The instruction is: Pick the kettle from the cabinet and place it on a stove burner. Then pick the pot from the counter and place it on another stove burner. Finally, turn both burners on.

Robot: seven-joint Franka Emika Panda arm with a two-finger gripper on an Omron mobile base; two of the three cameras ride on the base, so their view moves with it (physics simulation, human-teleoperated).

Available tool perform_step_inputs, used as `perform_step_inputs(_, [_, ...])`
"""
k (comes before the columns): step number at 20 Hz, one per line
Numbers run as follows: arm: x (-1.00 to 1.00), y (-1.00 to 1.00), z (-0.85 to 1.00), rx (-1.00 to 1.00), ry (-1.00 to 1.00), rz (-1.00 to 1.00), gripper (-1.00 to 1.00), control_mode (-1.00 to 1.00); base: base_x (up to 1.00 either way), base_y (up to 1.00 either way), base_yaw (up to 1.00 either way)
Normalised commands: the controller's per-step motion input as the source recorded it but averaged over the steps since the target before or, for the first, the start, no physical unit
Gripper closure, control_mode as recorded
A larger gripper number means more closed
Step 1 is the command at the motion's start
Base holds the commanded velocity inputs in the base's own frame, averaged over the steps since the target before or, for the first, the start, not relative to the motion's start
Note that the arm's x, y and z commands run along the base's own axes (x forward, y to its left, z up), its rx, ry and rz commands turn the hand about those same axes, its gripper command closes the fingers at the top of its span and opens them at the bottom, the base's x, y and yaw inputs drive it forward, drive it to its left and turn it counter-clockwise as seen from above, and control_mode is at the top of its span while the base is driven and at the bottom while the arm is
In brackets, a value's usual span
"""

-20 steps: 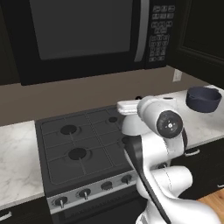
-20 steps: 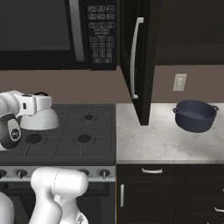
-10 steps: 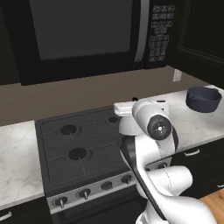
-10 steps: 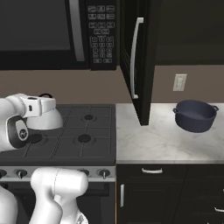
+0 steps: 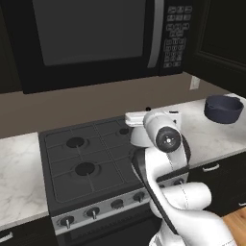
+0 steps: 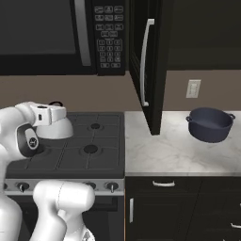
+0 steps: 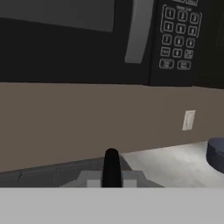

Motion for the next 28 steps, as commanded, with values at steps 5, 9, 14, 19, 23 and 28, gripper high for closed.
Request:
perform_step_inputs(5, [0.38,0.0,-0.21,0.0,0.0,-0.13,1.0,-1.0,0.0,0.0,0.0])
perform_step_inputs(9, [0.4,0.0,-0.19,0.0,0.0,-0.14,1.0,-1.0,0.0,0.0,0.0])
perform_step_inputs(14, [0.42,0.0,-0.19,0.0,0.0,-0.12,1.0,-1.0,0.0,0.0,0.0])
perform_step_inputs(19, [0.16,0.0,-0.06,0.0,0.0,-0.04,1.0,-1.0,0.0,0.0,0.0])
perform_step_inputs(23, [0.19,0.0,-0.02,0.0,0.0,0.0,1.0,-1.0,0.0,0.0,0.0])
perform_step_inputs(28, [0.27,0.0,-0.01,0.0,0.0,0.0,1.0,-1.0,0.0,0.0,0.0])
